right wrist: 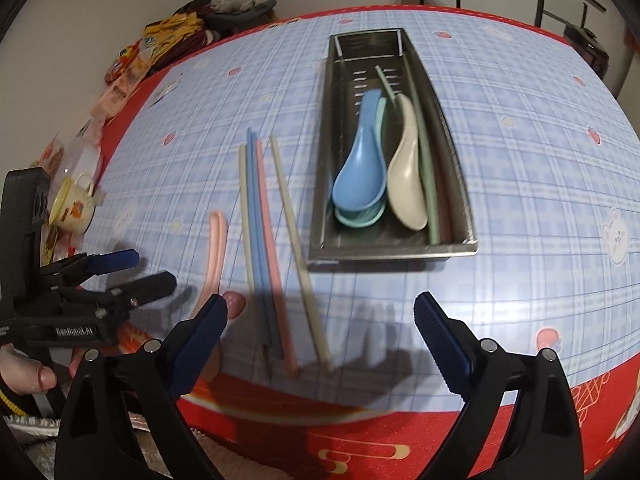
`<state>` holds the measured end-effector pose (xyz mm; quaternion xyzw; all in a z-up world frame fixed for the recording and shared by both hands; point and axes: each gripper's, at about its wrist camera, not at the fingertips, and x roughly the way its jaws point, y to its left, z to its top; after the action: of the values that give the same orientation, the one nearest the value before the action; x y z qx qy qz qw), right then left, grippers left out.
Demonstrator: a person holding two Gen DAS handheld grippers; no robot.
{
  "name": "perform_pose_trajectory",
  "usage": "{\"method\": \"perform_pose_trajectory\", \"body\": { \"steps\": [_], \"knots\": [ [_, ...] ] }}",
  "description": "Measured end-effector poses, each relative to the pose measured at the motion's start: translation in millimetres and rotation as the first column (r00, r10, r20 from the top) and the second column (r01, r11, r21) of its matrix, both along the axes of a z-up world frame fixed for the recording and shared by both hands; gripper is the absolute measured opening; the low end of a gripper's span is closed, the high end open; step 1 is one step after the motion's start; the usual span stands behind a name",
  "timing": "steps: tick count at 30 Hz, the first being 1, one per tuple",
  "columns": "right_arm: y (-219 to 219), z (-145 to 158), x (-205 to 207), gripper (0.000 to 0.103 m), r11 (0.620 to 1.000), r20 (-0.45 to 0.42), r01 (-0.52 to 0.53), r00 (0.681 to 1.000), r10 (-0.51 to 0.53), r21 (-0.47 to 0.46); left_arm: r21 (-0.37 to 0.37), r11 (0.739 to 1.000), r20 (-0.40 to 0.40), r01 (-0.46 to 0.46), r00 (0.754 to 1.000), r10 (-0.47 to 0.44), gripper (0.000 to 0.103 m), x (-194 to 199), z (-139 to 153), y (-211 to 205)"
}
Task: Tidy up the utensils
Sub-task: 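Move the left tool to the pink spoon while the right tool approaches the chopsticks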
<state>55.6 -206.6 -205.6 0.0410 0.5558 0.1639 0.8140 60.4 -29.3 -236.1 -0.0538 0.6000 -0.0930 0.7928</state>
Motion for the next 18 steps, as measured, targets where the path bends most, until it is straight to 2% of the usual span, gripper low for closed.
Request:
{"method": "perform_pose_trajectory", "body": {
  "steps": [9,12,15,18],
  "knots": [
    [-0.4,0.8,-8.8,0.093,0.999,0.022,-0.024,0.999,0.024,-0.034,0.039,0.997,-0.024,0.073,0.997,-0.072,0.095,-18.1,-8.6,-31.9],
    [-4.5,1.0,-10.0,0.089,0.999,0.022,-0.040,0.999,0.041,-0.030,0.053,0.995,-0.015,0.083,0.997,-0.082,0.092,-20.1,-7.4,-43.9],
    [-8.6,-0.2,-12.3,0.083,0.998,0.010,-0.068,0.998,0.068,-0.004,0.074,0.992,-0.007,0.098,0.995,-0.098,0.078,-23.1,-6.9,-56.3],
    [-10.6,-0.9,-13.7,0.076,0.996,0.003,-0.088,0.996,0.088,0.020,0.057,0.995,-0.024,0.085,0.996,-0.083,0.064,-23.3,-11.3,-60.4]
  ]
}}
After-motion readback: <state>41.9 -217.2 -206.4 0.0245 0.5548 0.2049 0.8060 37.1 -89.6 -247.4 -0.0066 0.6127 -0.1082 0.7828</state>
